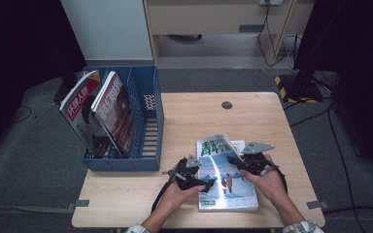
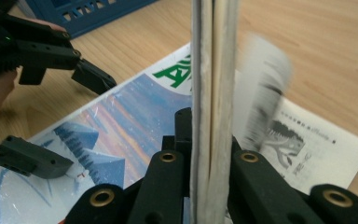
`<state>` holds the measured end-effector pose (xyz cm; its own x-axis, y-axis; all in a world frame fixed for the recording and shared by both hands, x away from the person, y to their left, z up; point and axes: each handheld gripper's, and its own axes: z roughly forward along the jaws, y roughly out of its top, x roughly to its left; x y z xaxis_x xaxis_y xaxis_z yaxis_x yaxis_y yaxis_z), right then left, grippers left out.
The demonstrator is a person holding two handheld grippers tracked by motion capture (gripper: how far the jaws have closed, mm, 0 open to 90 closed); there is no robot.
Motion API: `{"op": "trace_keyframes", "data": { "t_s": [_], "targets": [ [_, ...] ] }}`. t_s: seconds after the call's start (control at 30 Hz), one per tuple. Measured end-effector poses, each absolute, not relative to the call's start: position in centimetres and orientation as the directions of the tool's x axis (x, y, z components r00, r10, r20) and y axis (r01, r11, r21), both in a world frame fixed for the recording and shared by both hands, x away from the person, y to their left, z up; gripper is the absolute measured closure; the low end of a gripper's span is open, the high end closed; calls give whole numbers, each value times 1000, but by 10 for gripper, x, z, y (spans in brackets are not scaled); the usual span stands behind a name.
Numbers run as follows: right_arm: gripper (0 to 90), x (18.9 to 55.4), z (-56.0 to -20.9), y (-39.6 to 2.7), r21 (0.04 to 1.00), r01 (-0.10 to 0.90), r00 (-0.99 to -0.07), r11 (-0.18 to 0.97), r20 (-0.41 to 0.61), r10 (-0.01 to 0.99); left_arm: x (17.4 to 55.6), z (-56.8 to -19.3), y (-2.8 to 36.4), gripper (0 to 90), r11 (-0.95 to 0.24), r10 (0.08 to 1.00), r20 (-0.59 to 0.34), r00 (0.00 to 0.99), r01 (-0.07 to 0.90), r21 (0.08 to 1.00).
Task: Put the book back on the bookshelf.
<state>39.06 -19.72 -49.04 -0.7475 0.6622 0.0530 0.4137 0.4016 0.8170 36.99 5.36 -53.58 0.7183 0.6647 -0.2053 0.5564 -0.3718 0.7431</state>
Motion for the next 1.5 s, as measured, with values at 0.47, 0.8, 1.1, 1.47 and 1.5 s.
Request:
{"op": "trace_keyframes", "data": {
  "t_s": [0.47, 0.8, 1.1, 1.47, 1.5],
  "targets": [
    [869, 378, -470, -200, 878, 320, -774, 356, 25, 633, 375, -538, 56, 17, -304, 602, -334, 725, 595, 744],
    [791, 386, -486, -210, 864, 379, -751, 331, 78, 656, 375, -538, 52, 31, -319, 605, -308, 734, 578, 751],
    [218, 401, -512, -210, 723, 511, -625, 464, -58, 779, 372, -536, 48, 46, -349, 643, -251, 723, 570, 744],
    [218, 404, -513, -242, 702, 593, -548, 395, -8, 837, 372, -536, 48, 47, -349, 644, -251, 723, 569, 744],
    [218, 404, -513, -242, 702, 593, -548, 395, -8, 837, 372, -536, 48, 47, -349, 644, -251, 723, 569, 744]
  ]
}}
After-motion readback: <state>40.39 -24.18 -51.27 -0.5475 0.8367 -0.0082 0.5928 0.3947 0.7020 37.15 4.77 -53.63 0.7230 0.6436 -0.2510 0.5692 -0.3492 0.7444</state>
